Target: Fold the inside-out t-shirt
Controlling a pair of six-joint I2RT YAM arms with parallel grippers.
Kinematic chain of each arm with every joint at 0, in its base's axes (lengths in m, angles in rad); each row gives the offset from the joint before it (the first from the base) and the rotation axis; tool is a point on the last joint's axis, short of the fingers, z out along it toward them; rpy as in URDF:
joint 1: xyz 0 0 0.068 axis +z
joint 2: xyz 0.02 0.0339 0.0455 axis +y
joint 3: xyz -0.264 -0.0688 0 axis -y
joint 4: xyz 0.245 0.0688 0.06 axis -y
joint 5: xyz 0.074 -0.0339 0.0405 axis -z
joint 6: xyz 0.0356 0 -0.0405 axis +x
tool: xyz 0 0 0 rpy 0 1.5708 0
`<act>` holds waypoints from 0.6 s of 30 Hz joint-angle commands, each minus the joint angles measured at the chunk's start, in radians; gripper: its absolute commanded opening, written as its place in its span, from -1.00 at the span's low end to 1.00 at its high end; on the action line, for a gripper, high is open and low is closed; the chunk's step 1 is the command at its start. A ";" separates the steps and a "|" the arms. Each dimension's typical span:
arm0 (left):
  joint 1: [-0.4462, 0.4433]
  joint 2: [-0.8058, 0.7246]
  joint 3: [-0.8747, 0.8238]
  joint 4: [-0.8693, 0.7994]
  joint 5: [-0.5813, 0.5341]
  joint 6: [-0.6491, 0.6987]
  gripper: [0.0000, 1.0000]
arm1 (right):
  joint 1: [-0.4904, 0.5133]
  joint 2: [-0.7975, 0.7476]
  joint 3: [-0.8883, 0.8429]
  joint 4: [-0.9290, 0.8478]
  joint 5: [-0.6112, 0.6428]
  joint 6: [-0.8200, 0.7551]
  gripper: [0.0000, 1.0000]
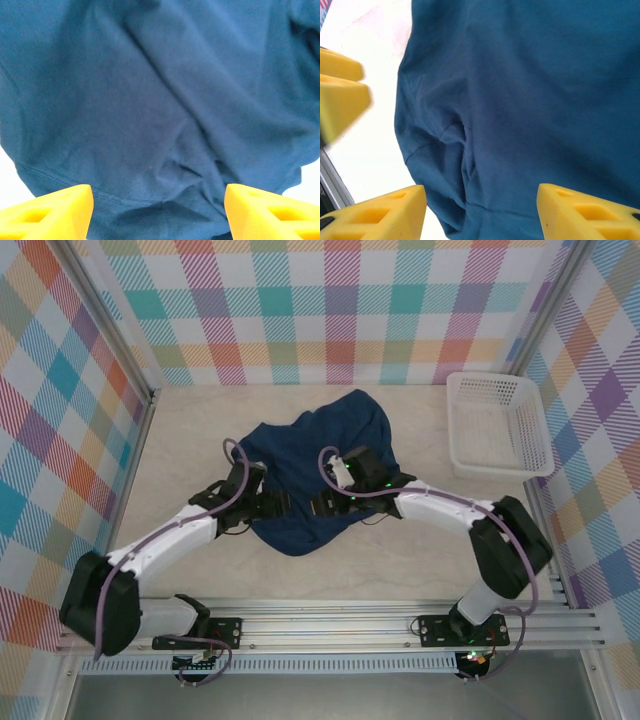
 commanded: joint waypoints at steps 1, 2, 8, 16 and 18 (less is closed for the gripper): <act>0.007 0.072 0.008 0.023 0.050 -0.006 0.37 | 0.029 0.072 0.037 0.054 -0.026 0.012 0.21; 0.007 0.089 0.004 0.040 0.046 -0.005 0.35 | 0.040 0.094 0.045 0.056 -0.012 0.019 0.21; 0.008 0.204 0.012 0.145 0.055 0.015 0.04 | 0.066 0.183 0.066 0.052 0.126 0.013 0.21; 0.026 0.245 -0.022 0.211 0.085 0.011 -0.92 | 0.066 0.197 0.073 0.024 0.237 -0.028 -0.58; 0.036 0.183 -0.047 0.203 0.066 0.008 -1.00 | 0.053 0.126 0.044 0.015 0.223 -0.040 -0.78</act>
